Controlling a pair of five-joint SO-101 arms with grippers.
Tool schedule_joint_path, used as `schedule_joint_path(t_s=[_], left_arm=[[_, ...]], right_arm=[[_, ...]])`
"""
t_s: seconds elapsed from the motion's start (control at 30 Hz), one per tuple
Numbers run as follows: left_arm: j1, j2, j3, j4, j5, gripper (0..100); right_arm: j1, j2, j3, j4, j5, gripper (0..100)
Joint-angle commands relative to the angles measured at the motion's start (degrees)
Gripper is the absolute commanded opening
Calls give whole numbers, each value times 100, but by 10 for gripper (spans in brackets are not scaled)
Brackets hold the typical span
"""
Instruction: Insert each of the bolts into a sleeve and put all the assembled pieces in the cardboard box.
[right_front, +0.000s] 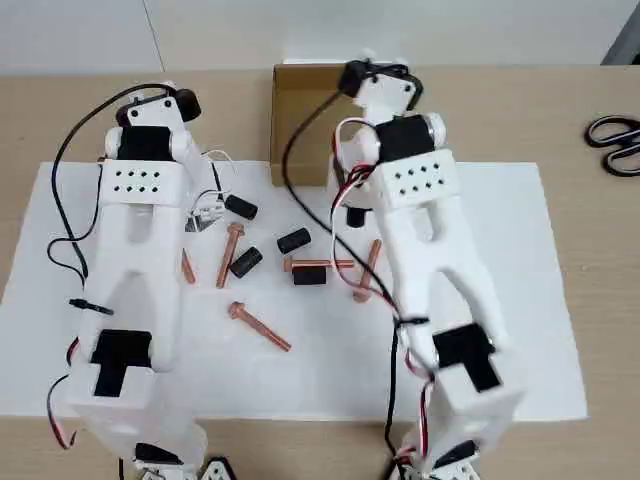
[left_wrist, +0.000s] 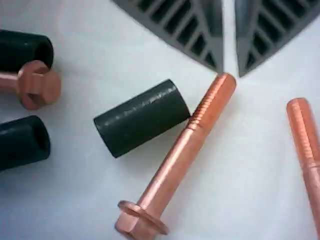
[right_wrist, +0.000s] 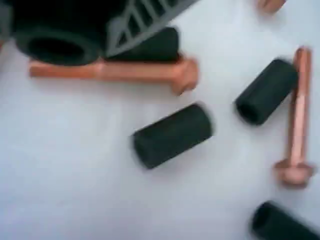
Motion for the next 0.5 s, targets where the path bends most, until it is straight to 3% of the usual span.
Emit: schedule_joint_path(t_s=[0.0, 0.17, 0.47], left_arm=[[9, -35, -242, 26, -18, 6], [0, -35, -242, 26, -26, 6], [18, -35, -242, 18, -26, 6]], right_arm=[[-426, -1077, -88, 92, 70, 3], [-611, -1938, 26, -4, 79, 3], [-207, -3345, 1257, -189, 79, 4]])
